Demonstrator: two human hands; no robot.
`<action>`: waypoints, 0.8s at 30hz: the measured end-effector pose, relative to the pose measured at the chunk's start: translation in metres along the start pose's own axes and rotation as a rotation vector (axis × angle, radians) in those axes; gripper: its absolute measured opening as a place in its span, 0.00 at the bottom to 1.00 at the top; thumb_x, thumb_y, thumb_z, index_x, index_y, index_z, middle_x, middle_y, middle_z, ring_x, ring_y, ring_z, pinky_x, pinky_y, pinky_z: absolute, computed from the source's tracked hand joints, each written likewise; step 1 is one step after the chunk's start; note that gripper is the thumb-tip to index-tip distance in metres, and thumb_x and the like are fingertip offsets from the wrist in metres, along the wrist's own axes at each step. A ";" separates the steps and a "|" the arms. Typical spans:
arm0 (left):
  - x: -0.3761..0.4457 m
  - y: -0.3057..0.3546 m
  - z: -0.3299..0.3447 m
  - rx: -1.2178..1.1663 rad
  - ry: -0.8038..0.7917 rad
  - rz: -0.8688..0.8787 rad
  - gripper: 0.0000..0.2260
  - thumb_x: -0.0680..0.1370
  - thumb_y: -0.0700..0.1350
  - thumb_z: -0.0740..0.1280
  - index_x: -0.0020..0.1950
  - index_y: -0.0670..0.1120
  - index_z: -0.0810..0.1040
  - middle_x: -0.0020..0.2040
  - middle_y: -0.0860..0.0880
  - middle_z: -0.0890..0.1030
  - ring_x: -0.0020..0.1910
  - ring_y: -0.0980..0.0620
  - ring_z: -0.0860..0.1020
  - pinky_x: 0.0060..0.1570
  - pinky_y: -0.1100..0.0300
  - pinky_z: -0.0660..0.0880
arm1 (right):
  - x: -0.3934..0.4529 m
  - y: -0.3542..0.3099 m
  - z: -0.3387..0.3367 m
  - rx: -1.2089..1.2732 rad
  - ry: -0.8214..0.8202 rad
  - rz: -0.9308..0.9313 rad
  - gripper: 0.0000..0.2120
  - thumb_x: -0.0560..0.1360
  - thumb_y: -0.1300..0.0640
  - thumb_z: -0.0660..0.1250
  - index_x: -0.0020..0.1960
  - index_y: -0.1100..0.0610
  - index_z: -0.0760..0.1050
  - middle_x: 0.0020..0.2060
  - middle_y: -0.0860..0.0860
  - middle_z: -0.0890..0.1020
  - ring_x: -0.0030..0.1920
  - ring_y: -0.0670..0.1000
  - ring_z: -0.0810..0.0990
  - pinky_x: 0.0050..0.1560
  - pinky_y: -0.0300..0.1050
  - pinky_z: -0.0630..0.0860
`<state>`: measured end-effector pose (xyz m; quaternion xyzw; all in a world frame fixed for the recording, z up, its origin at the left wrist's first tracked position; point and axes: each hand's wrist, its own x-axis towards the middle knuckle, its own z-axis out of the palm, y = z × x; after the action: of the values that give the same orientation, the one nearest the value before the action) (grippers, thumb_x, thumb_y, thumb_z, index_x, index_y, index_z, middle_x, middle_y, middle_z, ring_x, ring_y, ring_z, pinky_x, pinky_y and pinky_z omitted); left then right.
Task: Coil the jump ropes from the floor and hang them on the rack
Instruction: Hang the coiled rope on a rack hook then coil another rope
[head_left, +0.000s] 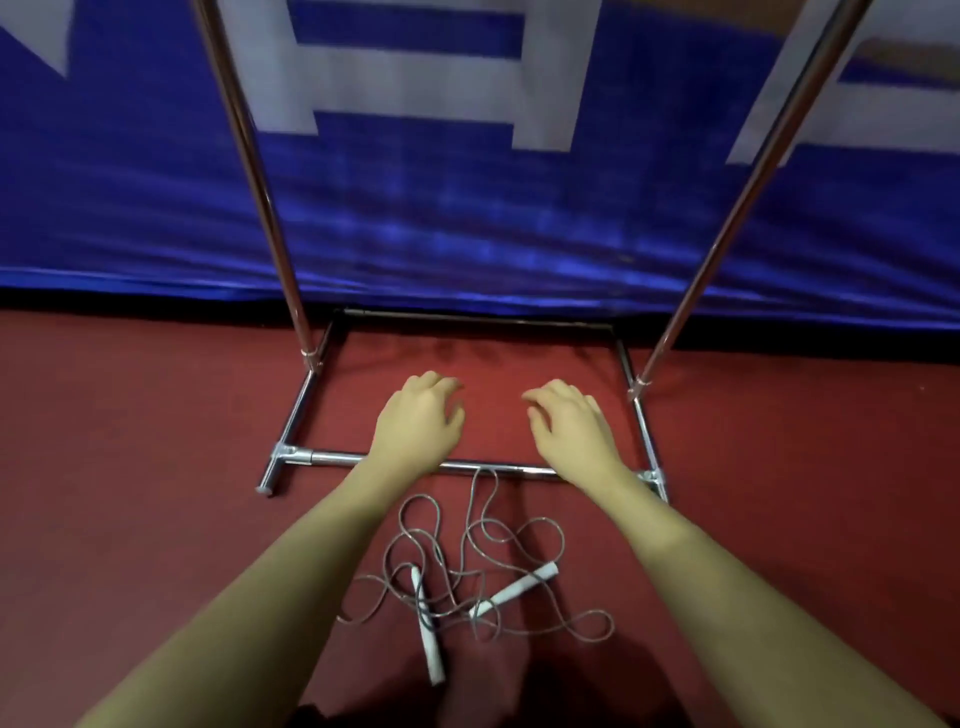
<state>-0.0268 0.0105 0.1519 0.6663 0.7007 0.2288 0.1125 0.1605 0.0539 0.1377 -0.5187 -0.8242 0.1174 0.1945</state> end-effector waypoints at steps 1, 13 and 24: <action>-0.004 -0.010 0.013 0.002 -0.032 -0.018 0.15 0.78 0.42 0.63 0.64 0.42 0.76 0.59 0.42 0.78 0.57 0.39 0.74 0.56 0.48 0.71 | -0.005 0.005 0.017 0.008 -0.045 0.012 0.13 0.78 0.59 0.60 0.61 0.56 0.77 0.55 0.53 0.78 0.58 0.55 0.74 0.58 0.47 0.63; -0.059 -0.067 0.132 0.005 -0.336 -0.106 0.23 0.75 0.51 0.52 0.61 0.43 0.78 0.53 0.42 0.79 0.53 0.38 0.75 0.51 0.50 0.73 | -0.074 0.047 0.141 0.050 -0.482 0.047 0.15 0.75 0.41 0.64 0.49 0.50 0.80 0.48 0.46 0.74 0.53 0.49 0.68 0.48 0.41 0.53; -0.095 -0.085 0.161 0.025 -0.579 0.004 0.29 0.74 0.57 0.45 0.70 0.50 0.71 0.70 0.50 0.71 0.66 0.45 0.69 0.60 0.54 0.67 | -0.102 0.029 0.175 -0.073 -0.623 0.179 0.10 0.74 0.55 0.66 0.53 0.55 0.80 0.58 0.51 0.73 0.61 0.56 0.66 0.57 0.46 0.58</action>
<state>-0.0187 -0.0565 -0.0425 0.7066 0.6410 0.0204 0.2990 0.1463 -0.0244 -0.0508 -0.5350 -0.7988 0.2576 -0.0969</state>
